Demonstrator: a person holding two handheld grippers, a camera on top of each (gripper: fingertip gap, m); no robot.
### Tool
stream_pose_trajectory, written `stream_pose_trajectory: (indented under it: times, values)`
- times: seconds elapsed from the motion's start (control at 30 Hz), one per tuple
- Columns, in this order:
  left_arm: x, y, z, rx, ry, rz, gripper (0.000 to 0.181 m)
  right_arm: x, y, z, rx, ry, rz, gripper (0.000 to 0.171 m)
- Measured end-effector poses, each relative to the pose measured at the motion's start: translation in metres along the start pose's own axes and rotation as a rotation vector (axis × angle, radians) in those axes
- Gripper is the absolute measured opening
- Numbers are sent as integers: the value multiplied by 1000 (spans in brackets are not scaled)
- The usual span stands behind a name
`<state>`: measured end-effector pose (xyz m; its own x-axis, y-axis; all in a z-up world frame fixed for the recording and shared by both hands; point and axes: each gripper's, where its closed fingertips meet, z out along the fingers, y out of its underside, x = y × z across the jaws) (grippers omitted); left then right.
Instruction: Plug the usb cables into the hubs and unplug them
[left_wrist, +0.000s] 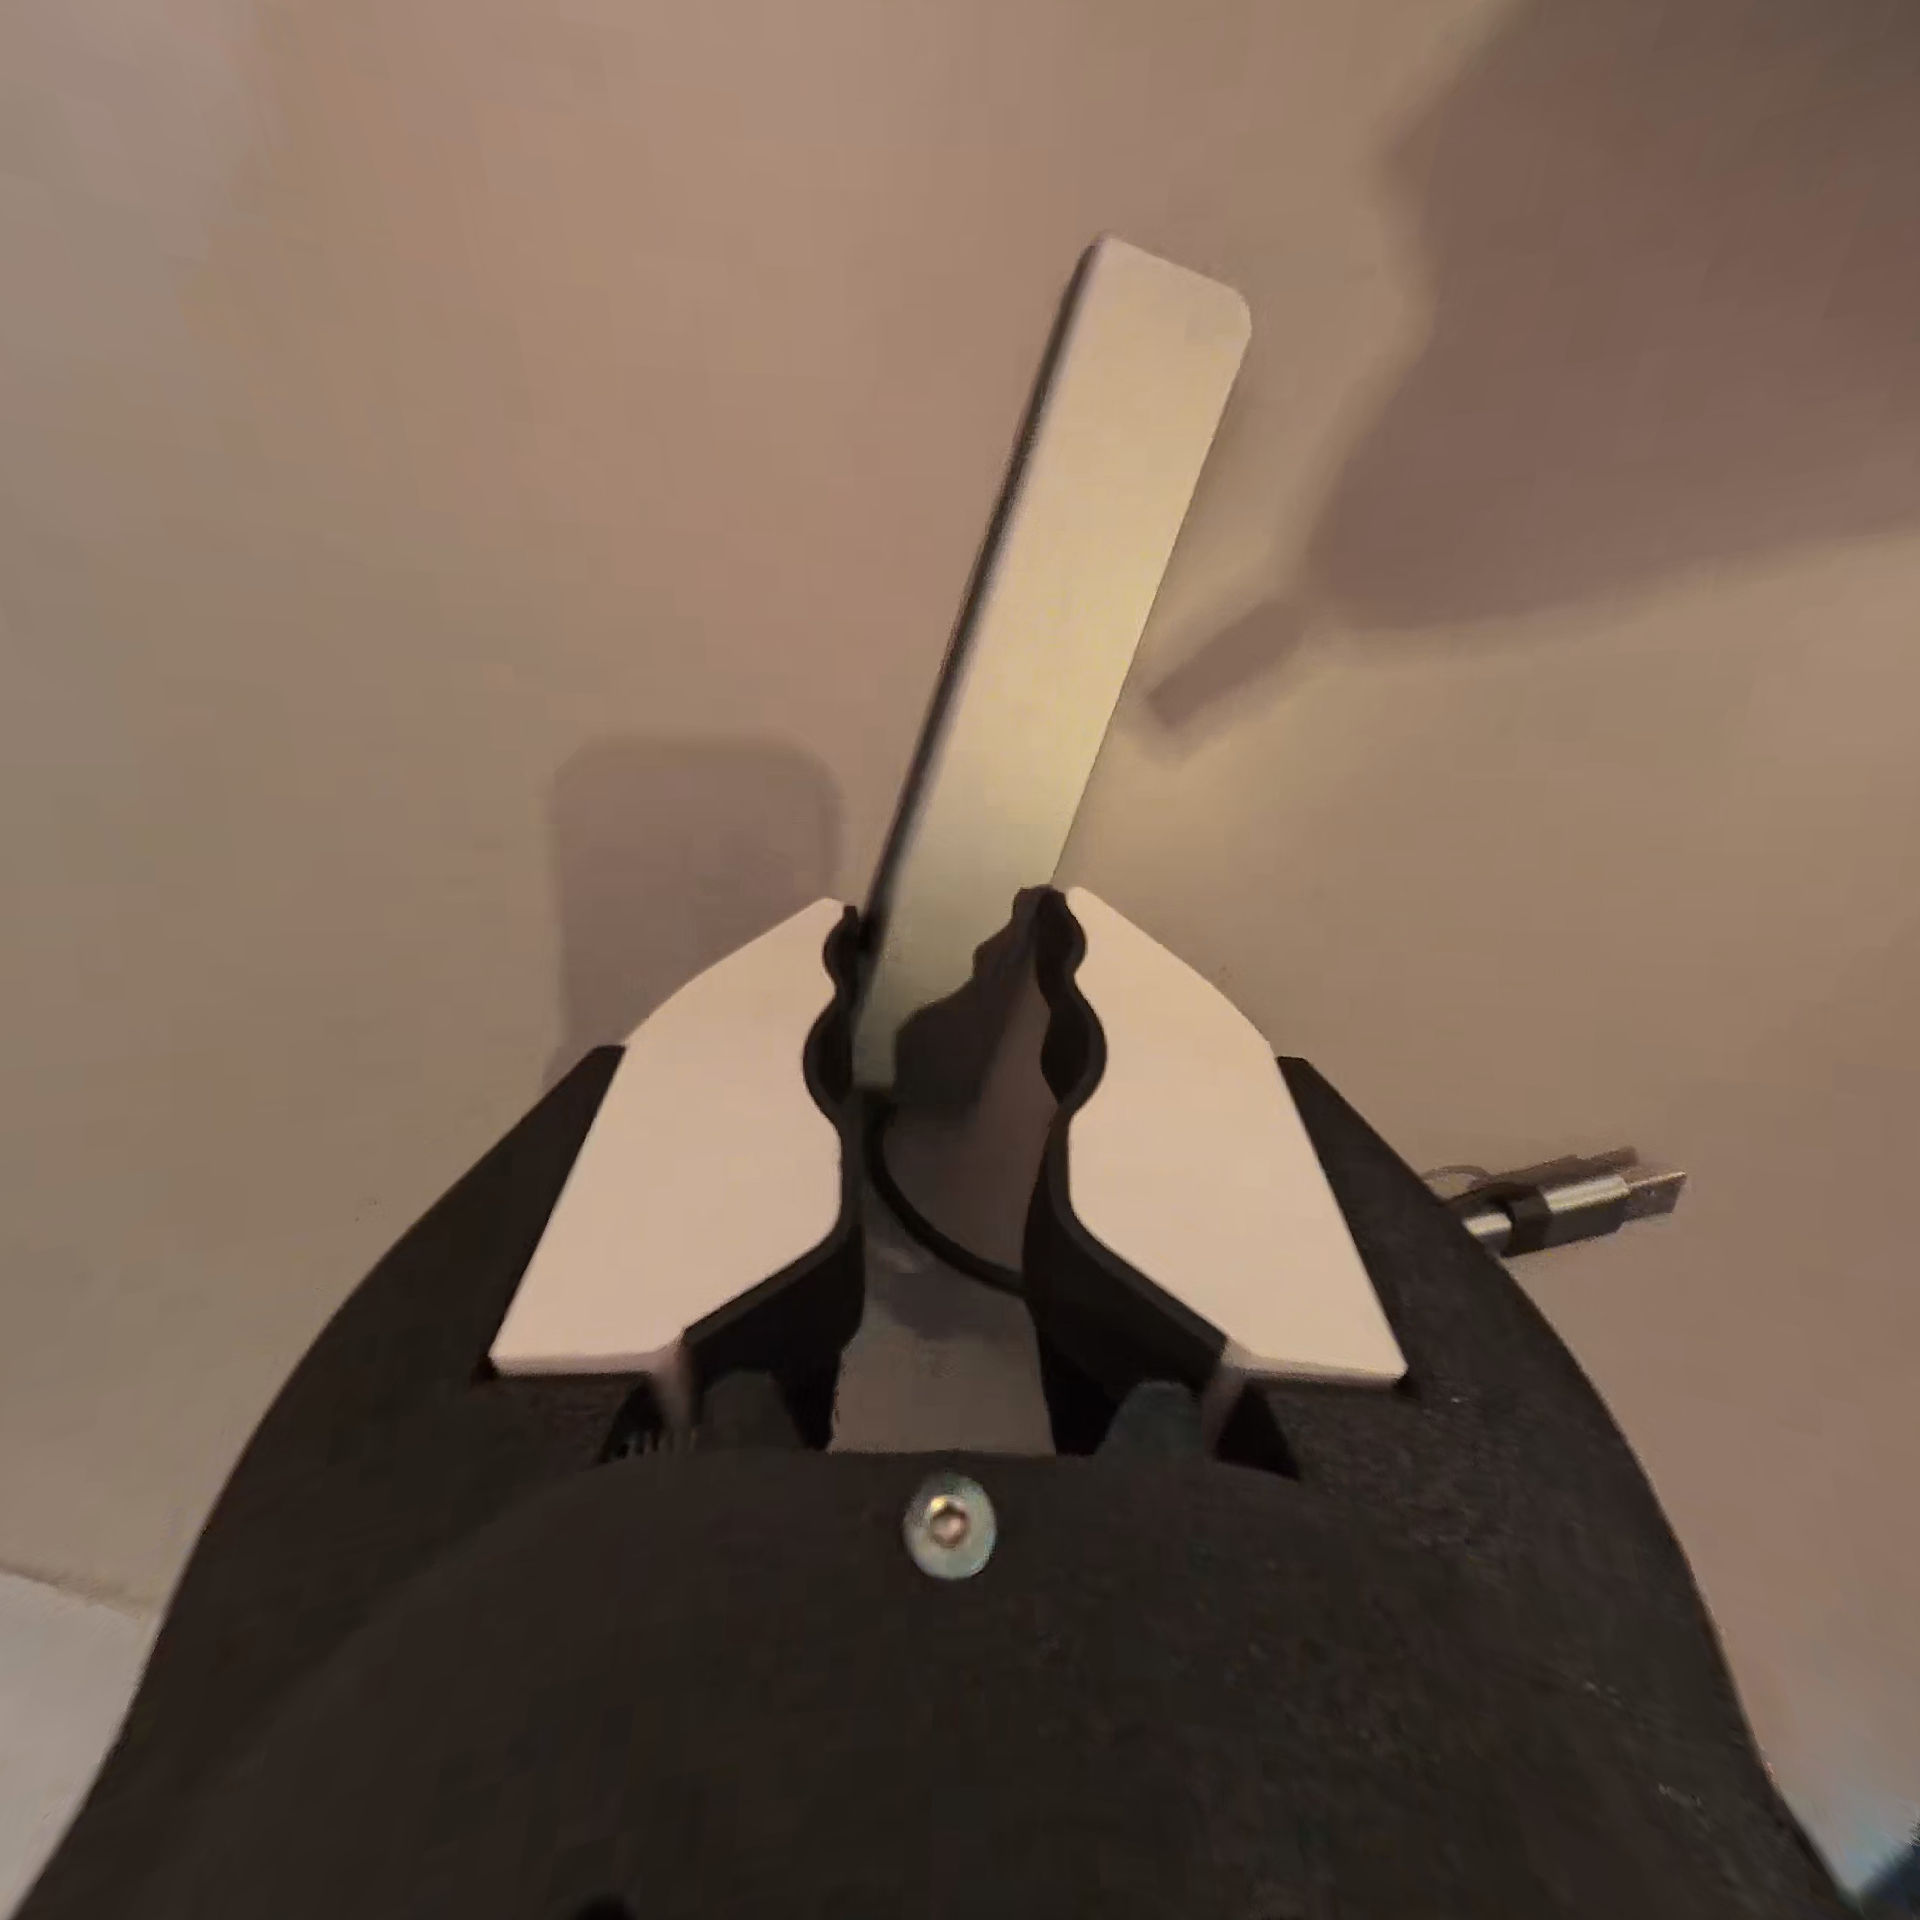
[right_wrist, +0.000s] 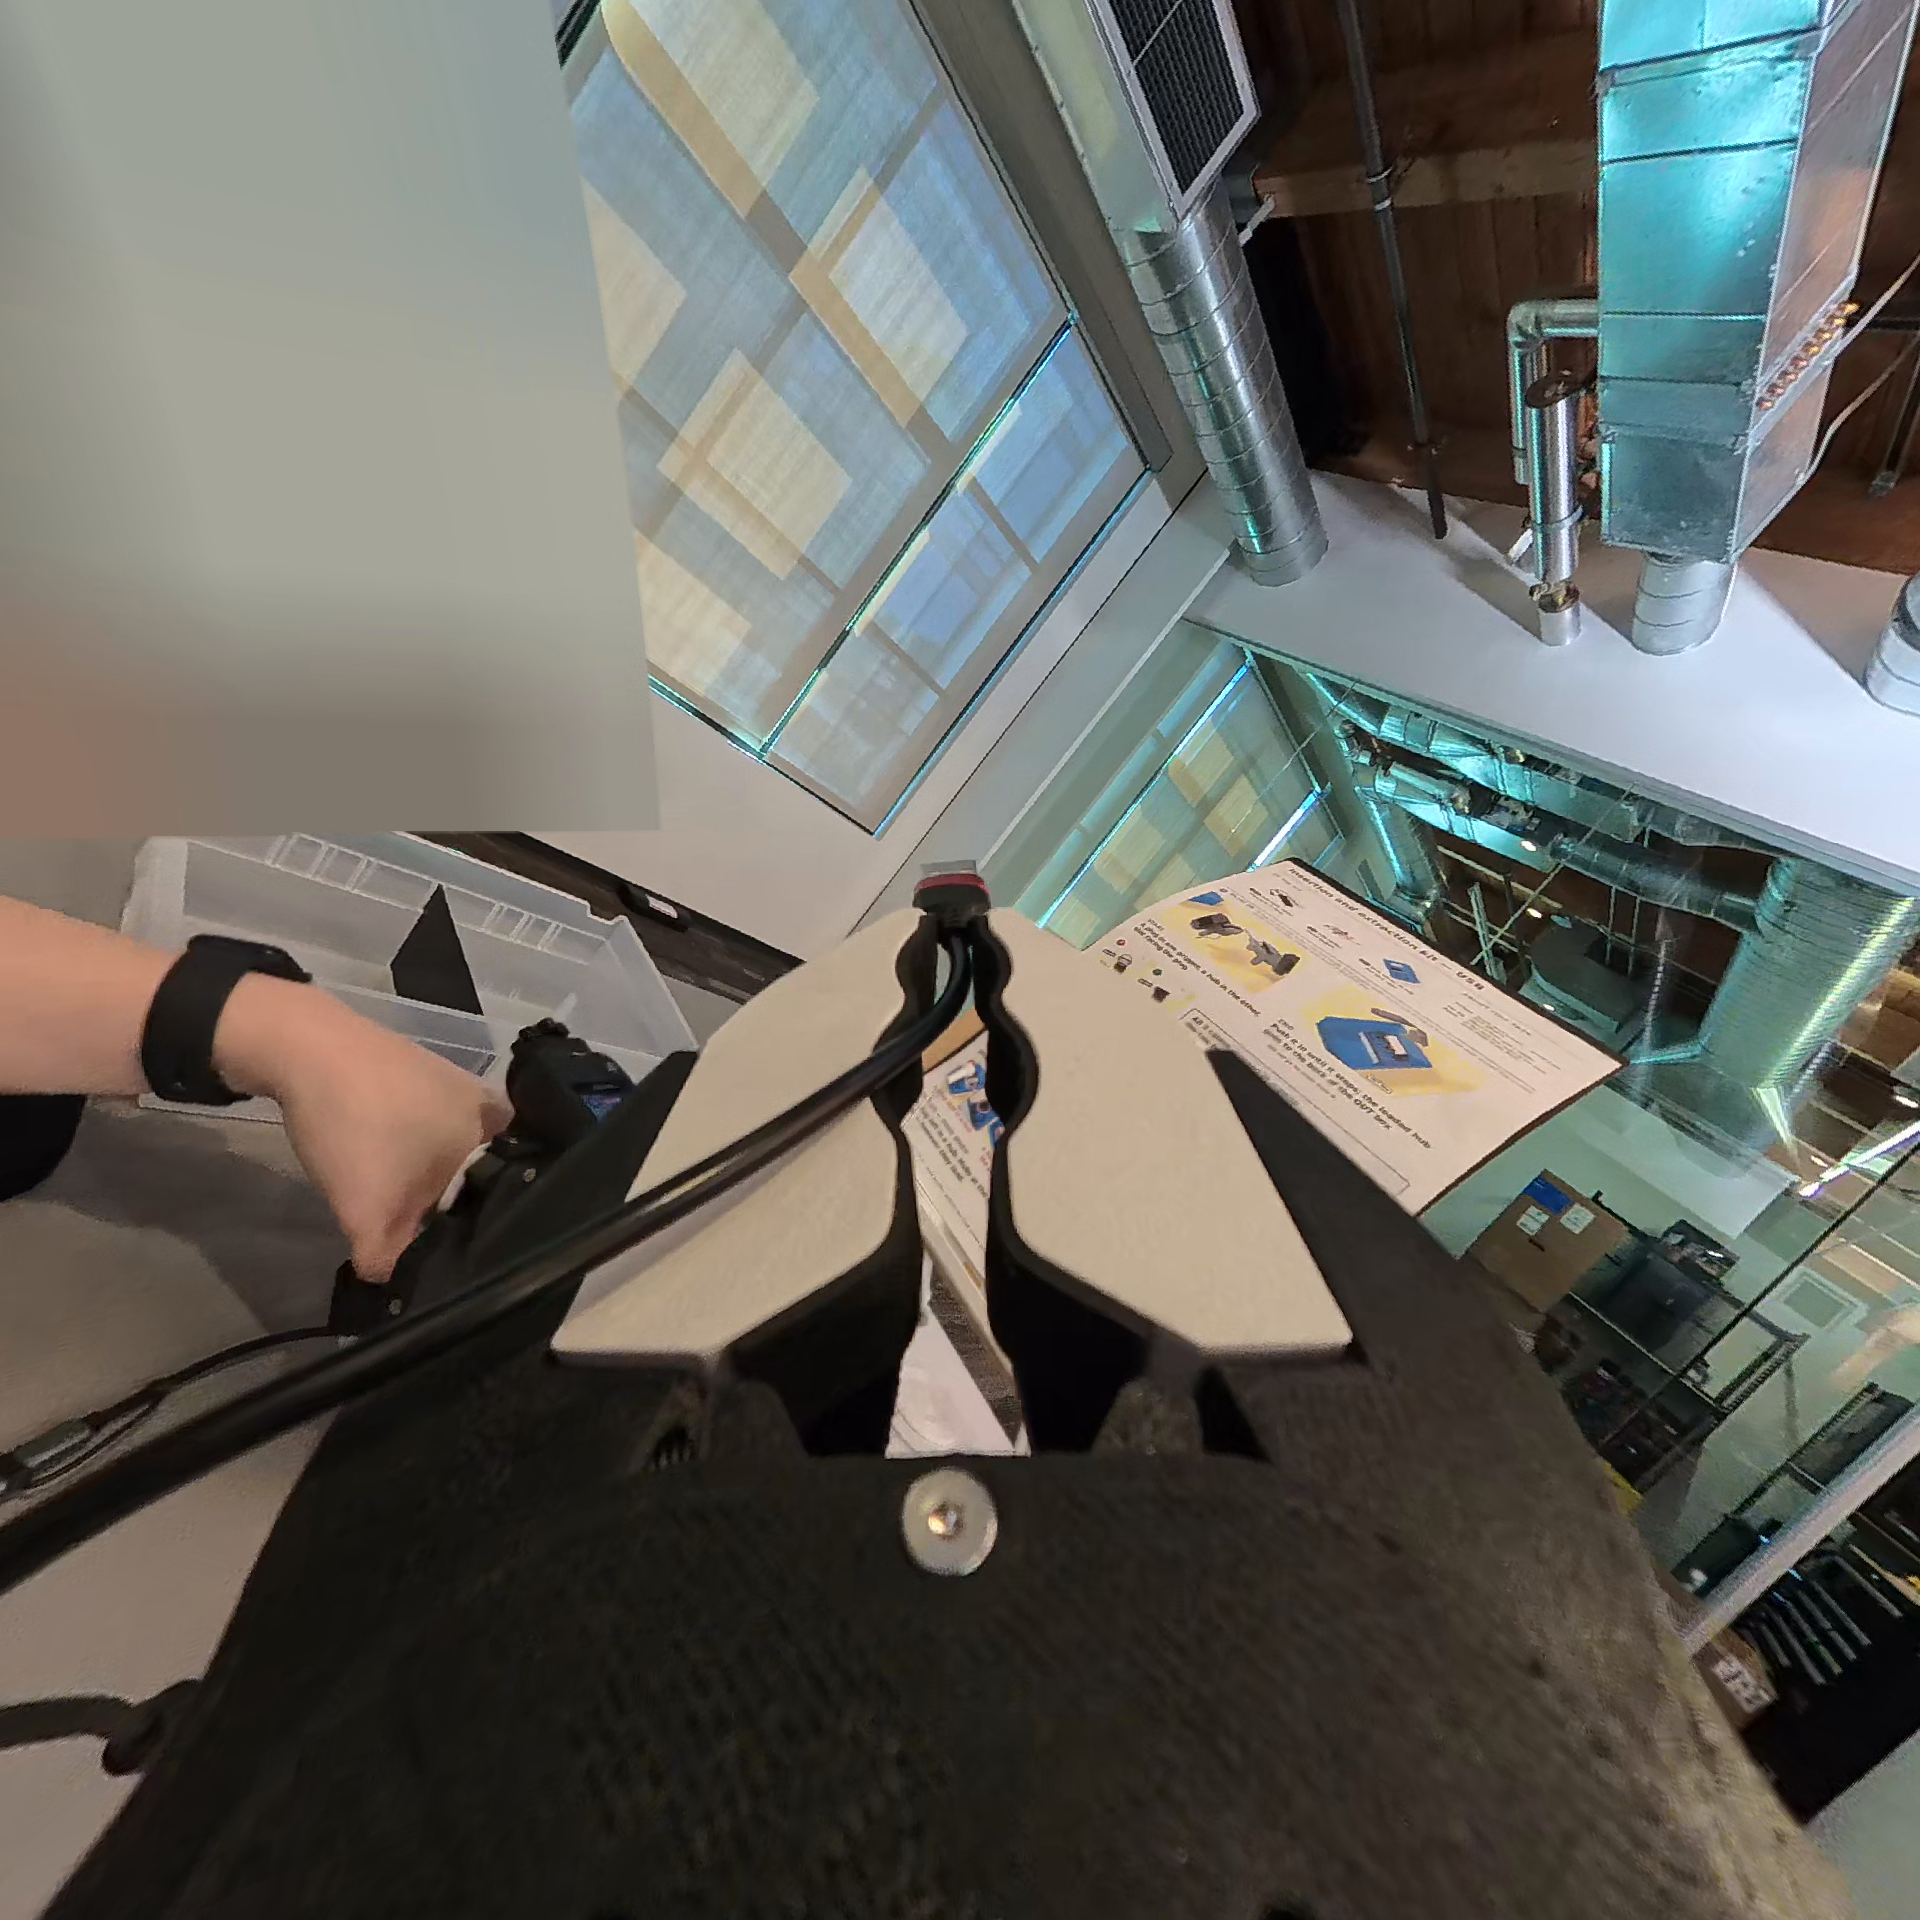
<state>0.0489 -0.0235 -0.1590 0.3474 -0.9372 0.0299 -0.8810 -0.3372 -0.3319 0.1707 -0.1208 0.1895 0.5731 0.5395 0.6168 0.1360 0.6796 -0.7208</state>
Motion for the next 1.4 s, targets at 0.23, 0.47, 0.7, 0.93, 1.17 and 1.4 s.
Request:
stream_pose_trajectory:
  times: [0.23, 0.47, 0.7, 0.93, 1.17, 1.4]
  values:
    - [3, 5, 0, -41, -42, 87, 38, -1, 2, 1, -9, -4, -7, 7]
    - [4, -3, 2, 9, -4, 48, 30, 0, 9, 2, -27, -3, 6, 7]
    - [14, -25, -14, 244, 367, -390, 30, 9, 40, 8, -122, 24, 103, 7]
    - [27, -68, -82, 627, 728, -494, 30, 12, 76, 25, -209, 142, 77, 7]
    - [7, -77, -133, 803, 411, -386, 30, -33, 93, 43, -399, -20, -215, 7]
    - [6, -78, -164, 879, 320, -400, 30, -69, 116, 64, -461, -99, -260, 7]
